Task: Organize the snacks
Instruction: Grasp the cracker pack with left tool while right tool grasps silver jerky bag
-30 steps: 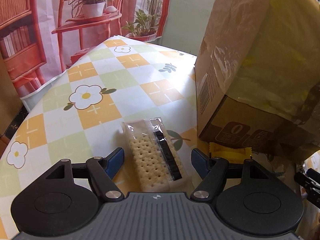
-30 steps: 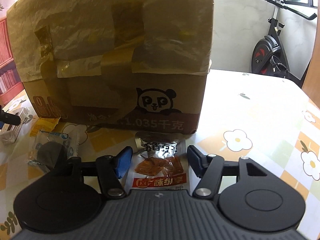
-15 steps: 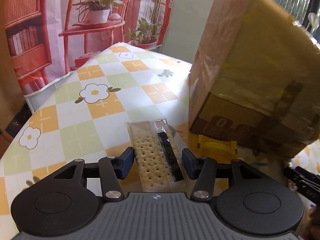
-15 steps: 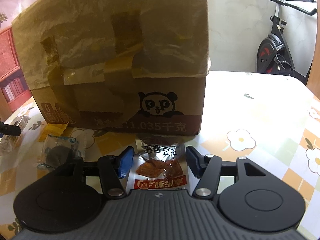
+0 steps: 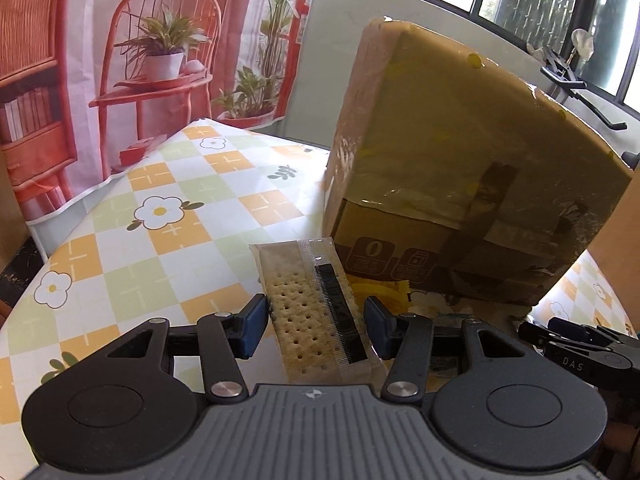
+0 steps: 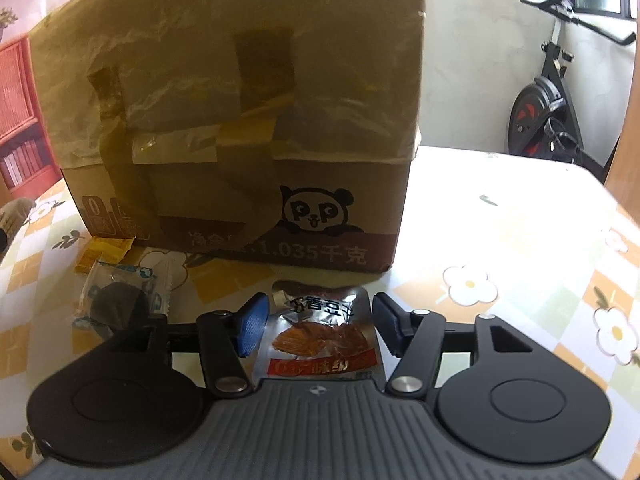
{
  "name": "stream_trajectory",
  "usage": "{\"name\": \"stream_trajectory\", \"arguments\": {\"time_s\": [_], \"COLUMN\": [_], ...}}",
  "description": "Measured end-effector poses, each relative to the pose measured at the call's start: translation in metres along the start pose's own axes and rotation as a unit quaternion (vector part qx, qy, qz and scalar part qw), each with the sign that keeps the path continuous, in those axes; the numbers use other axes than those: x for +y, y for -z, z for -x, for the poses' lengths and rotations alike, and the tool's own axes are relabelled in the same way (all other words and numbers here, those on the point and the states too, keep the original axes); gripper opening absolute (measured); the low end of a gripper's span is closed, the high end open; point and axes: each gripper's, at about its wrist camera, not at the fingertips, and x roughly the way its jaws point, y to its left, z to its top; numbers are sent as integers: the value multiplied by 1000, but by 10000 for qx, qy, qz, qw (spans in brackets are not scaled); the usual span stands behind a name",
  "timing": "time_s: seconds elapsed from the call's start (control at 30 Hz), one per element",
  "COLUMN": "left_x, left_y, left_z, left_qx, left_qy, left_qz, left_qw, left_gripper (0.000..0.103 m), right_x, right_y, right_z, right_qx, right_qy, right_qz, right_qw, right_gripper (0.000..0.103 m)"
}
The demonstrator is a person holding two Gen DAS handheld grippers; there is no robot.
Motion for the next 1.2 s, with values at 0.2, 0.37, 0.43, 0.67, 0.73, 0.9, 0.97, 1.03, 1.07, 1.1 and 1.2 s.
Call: {"name": "stream_trajectory", "arguments": {"time_s": [0.2, 0.37, 0.43, 0.67, 0.73, 0.9, 0.97, 1.03, 1.07, 1.1, 1.2], "left_x": [1, 3, 2, 3, 3, 3, 2, 3, 3, 3, 2], "left_y": [5, 7, 7, 8, 8, 9, 9, 10, 10, 10, 10], "left_z": [-4, -2, -2, -2, -1, 1, 2, 3, 3, 3, 5], "left_qx": [73, 85, 106, 136, 125, 102, 97, 92, 93, 94, 77], "left_qy": [72, 85, 91, 142, 154, 198, 218, 236, 242, 253, 272], "left_qz": [15, 45, 50, 83, 79, 88, 93, 83, 81, 78, 53], "left_qw": [9999, 9999, 9999, 9998, 9998, 9997, 9997, 9996, 9996, 9996, 9996], "left_gripper": [55, 55, 55, 55, 55, 55, 55, 55, 55, 55, 55], "right_x": [9, 11, 11, 25, 23, 16, 16, 16, 16, 16, 18], "right_y": [-1, 5, 6, 6, 6, 5, 4, 5, 6, 7, 10], "right_z": [1, -4, -5, -6, -9, -12, -11, -7, -5, -4, 4], "right_qx": [75, 307, 363, 426, 466, 590, 625, 588, 585, 574, 422], "right_qy": [-143, -291, -284, -70, -32, -101, -107, -157, -200, -236, -291], "right_qz": [348, 350, 313, 726, 646, 364, 320, 345, 365, 375, 351], "right_qw": [9993, 9985, 9984, 9964, 9968, 9975, 9975, 9975, 9974, 9974, 9981], "right_gripper": [62, 62, 63, 66, 71, 73, 70, 61, 60, 59, 47]}}
